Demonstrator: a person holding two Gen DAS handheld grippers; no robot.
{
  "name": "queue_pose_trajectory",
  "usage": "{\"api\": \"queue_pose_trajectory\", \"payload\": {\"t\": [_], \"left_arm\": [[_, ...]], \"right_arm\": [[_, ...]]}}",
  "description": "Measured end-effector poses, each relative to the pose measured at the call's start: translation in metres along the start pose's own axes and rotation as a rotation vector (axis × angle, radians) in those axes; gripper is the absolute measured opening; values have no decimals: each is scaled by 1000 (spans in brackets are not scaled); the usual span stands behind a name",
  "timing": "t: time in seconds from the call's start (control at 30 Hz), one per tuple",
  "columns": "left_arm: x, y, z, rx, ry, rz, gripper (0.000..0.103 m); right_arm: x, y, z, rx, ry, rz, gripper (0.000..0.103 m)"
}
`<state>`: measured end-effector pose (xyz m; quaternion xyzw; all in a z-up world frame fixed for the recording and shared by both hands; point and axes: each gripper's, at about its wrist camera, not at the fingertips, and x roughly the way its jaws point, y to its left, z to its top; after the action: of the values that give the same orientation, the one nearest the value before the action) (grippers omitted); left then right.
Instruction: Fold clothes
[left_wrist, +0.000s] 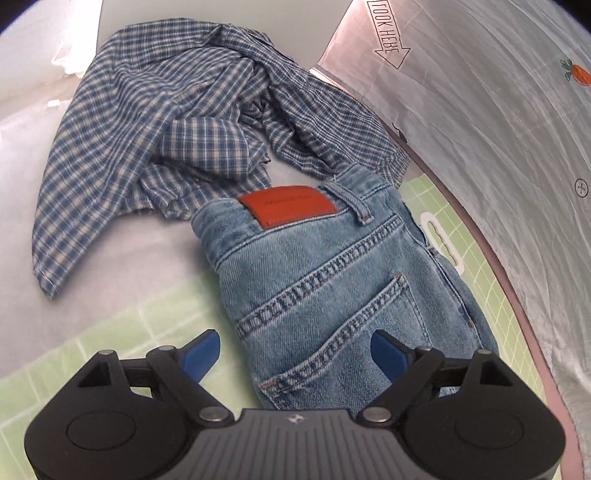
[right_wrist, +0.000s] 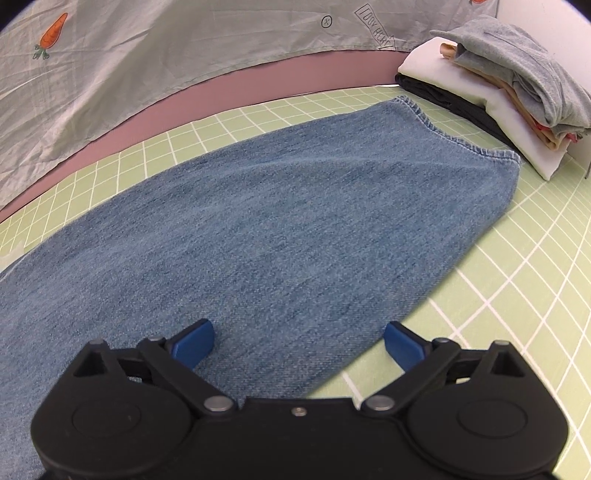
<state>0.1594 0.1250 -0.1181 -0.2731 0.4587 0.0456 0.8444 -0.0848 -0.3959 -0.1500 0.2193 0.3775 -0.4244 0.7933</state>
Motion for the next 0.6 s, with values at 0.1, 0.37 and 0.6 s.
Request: {"api": "queue_pose_trajectory", "payload": {"t": [0.1, 0.37, 0.6], "left_arm": [[7, 2, -1, -34, 3, -27, 89], [23, -1, 16, -53, -38, -1, 89], [22, -6, 21, -72, -108, 104, 35]], "right_arm": [[1, -1, 0, -4, 2, 3, 101], [1, -3, -2, -6, -9, 3, 103], [1, -4, -1, -7, 1, 4, 103]]}}
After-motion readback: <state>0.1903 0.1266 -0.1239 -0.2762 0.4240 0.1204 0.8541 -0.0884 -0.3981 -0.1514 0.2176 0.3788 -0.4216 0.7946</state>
